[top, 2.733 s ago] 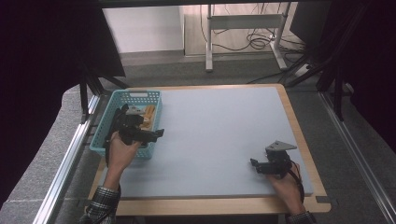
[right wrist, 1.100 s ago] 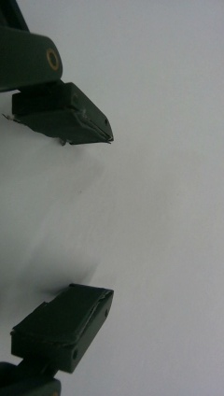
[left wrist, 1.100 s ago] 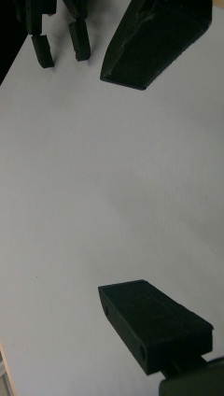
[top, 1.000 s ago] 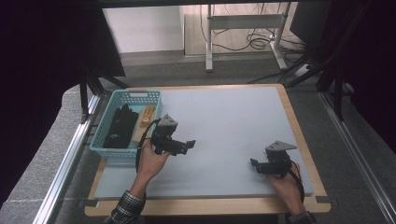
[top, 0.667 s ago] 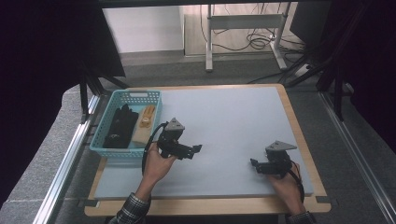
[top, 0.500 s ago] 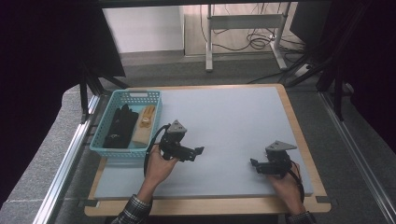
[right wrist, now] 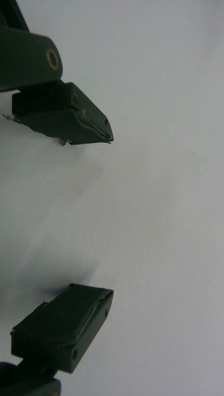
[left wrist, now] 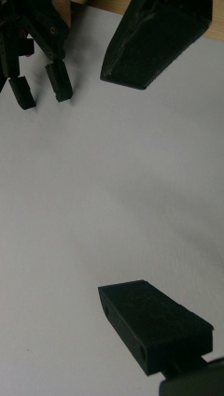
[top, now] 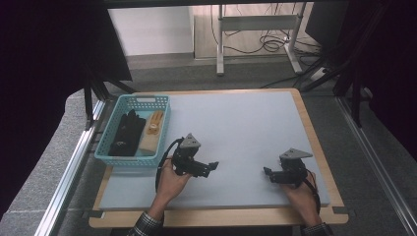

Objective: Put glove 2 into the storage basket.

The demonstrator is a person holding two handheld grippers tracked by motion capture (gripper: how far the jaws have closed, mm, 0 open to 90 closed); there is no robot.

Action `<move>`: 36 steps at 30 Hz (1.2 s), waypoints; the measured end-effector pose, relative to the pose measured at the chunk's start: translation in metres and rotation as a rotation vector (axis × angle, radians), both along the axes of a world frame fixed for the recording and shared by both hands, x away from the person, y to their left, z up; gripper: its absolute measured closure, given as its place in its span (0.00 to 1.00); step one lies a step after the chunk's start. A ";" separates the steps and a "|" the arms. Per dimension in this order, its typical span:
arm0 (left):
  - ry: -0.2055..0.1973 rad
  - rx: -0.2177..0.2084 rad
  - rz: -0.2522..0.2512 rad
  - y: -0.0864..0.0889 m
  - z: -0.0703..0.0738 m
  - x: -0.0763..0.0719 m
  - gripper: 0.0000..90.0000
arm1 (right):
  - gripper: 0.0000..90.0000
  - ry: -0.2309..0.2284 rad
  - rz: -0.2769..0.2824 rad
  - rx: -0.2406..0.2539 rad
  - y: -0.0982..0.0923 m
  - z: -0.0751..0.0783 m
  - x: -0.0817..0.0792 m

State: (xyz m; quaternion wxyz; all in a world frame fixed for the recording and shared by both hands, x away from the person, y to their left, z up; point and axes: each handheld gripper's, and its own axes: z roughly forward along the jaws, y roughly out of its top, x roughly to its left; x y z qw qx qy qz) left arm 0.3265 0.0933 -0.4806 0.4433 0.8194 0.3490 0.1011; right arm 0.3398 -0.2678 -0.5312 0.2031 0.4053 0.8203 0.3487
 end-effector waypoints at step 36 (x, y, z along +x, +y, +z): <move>0.033 0.042 -0.025 -0.002 -0.047 -0.022 0.01 | 0.22 -0.001 -0.001 -0.001 0.000 0.000 0.000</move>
